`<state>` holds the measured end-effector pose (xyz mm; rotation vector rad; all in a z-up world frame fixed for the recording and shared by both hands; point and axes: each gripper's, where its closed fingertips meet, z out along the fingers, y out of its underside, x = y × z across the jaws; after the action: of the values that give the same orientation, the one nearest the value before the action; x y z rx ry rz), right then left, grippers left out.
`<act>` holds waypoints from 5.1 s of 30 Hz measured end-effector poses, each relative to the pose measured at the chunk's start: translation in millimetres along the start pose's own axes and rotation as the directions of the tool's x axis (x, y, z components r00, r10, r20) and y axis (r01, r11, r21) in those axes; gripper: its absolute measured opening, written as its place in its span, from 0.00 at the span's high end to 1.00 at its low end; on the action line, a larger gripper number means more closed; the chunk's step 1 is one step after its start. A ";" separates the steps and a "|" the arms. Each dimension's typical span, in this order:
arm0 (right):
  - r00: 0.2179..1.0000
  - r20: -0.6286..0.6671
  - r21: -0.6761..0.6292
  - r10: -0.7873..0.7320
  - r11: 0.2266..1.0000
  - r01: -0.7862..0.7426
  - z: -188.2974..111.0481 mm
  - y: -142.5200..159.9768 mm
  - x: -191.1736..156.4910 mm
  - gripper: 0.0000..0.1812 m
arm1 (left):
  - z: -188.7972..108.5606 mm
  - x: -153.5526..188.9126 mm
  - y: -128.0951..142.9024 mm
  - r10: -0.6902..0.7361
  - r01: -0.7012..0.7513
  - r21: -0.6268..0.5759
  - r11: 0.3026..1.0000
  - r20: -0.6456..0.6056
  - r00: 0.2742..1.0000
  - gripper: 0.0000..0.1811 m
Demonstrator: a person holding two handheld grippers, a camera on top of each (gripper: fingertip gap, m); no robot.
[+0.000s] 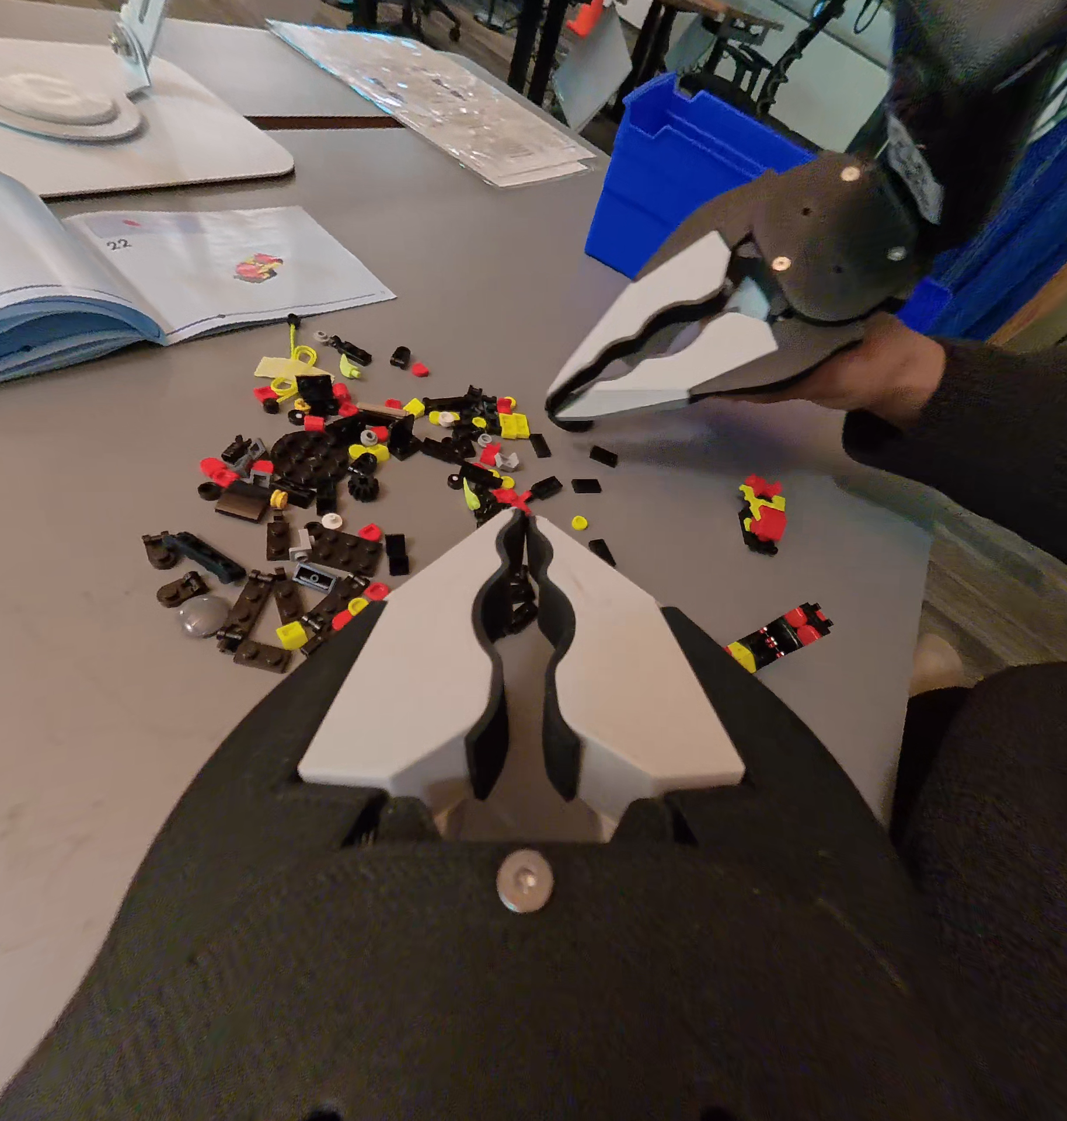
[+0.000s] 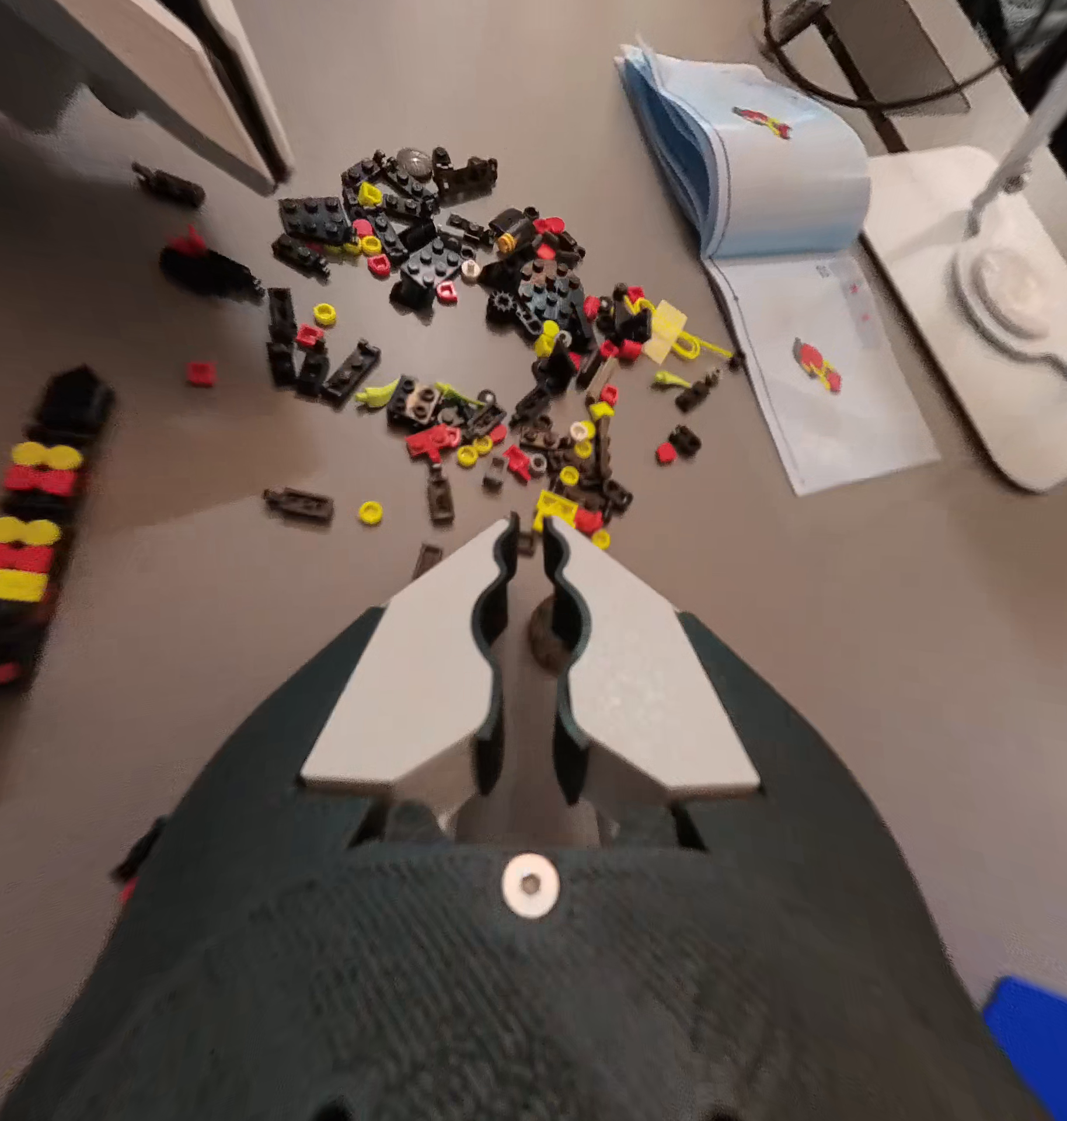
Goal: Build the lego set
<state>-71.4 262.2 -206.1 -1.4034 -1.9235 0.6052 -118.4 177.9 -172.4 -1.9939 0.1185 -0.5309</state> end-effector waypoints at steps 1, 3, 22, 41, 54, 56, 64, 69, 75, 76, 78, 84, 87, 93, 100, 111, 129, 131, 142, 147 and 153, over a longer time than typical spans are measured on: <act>1.000 0.018 -0.004 -0.014 1.000 0.014 6.9 -3.0 0.9 0.97 | -0.6 -0.5 -0.4 0.002 -0.002 0.003 1.000 0.003 1.000 1.00; 0.998 0.065 -0.019 -0.007 1.000 0.008 18.8 -6.6 0.4 0.98 | -1.4 -0.5 -1.7 -0.001 0.001 0.009 1.000 0.000 1.000 1.00; 0.992 0.125 -0.081 -0.006 0.997 0.016 38.6 0.6 -8.0 1.00 | 4.2 0.4 2.1 0.013 -0.013 -0.007 1.000 -0.005 1.000 1.00; 0.844 0.474 0.325 0.252 0.840 -0.433 -42.7 -103.6 -61.0 1.00 | -2.4 45.3 -12.7 0.068 -0.043 0.111 0.993 -0.232 0.970 0.98; 0.554 0.697 0.208 0.455 0.612 -0.763 -81.9 -87.7 -98.5 1.00 | -12.0 94.8 -11.5 0.049 0.017 0.126 0.992 -0.502 0.864 0.87; 0.489 0.729 0.180 0.480 0.555 -0.812 -86.5 -82.9 -99.9 1.00 | -10.3 100.1 -8.1 0.047 0.014 0.113 0.993 -0.517 0.855 0.87; 0.352 0.798 0.088 0.489 0.484 -0.871 -87.9 -78.7 -105.8 1.00 | -9.6 111.7 -7.3 0.019 0.046 0.100 0.994 -0.563 0.826 0.94; 0.333 0.811 0.070 0.481 0.485 -0.872 -88.1 -80.0 -109.6 1.00 | -15.9 116.7 -9.3 0.004 0.072 0.101 0.992 -0.610 0.793 0.93; 0.272 0.845 0.042 0.460 0.450 -0.892 -93.1 -82.5 -108.6 1.00 | -21.5 117.9 -12.7 -0.069 0.145 0.061 0.988 -0.659 0.749 0.98; 0.261 0.849 0.036 0.459 0.443 -0.896 -93.6 -82.7 -108.4 1.00 | -21.7 117.9 -12.8 -0.081 0.154 0.051 0.987 -0.665 0.742 0.98; 0.253 0.853 0.030 0.456 0.441 -0.897 -93.7 -82.3 -108.7 1.00 | -22.2 118.0 -12.1 -0.091 0.158 0.040 0.987 -0.672 0.735 0.98; 0.413 0.785 0.154 0.462 0.501 -0.852 -92.7 -76.6 -94.8 0.99 | -16.4 112.2 -10.3 -0.203 0.239 -0.038 0.970 -0.666 0.717 0.99; 0.631 0.651 0.270 0.423 0.647 -0.713 -88.5 -69.1 -93.4 0.94 | -7.1 105.7 2.2 -0.326 0.293 -0.160 0.943 -0.634 0.702 1.00; 0.964 0.265 0.327 0.029 0.937 -0.118 -71.1 -46.6 -112.7 0.83 | -3.3 109.0 15.2 -0.509 0.387 -0.334 0.859 -0.630 0.586 1.00; 0.969 0.208 0.324 -0.135 0.944 0.062 -63.9 -44.2 -129.5 0.84 | -4.1 118.6 30.8 -0.546 0.342 -0.426 0.837 -0.619 0.565 0.99; 0.968 0.211 0.303 -0.138 0.950 0.070 -62.9 -41.4 -127.9 0.91 | -2.1 115.9 30.3 -0.564 0.368 -0.427 0.826 -0.608 0.559 0.99; 0.970 0.213 0.301 -0.114 0.952 0.046 -64.1 -40.5 -121.6 0.91 | -0.9 109.3 28.0 -0.587 0.402 -0.428 0.809 -0.599 0.544 1.00; 0.970 0.220 0.306 -0.107 0.951 0.036 -64.4 -42.3 -122.2 0.91 | -0.4 109.2 27.9 -0.593 0.408 -0.431 0.805 -0.597 0.540 1.00; 0.975 0.197 0.311 -0.101 0.950 0.036 -66.3 -48.9 -121.9 0.92 | -1.0 115.0 19.2 -0.607 0.449 -0.416 0.791 -0.621 0.495 0.99; 0.986 0.145 0.294 -0.077 0.955 0.032 -76.0 -46.0 -112.7 0.92 | 1.5 112.1 15.7 -0.592 0.462 -0.378 0.802 -0.608 0.529 0.91; 0.986 -0.063 0.148 0.152 0.979 -0.141 -108.0 19.8 -67.7 0.92 | 12.1 118.4 16.0 -0.500 0.390 -0.312 0.866 -0.549 0.670 0.89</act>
<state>34.9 202.0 -164.6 -1.4633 -1.6942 0.7350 -4.8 144.0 -153.5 -1.9340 0.0708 -1.5474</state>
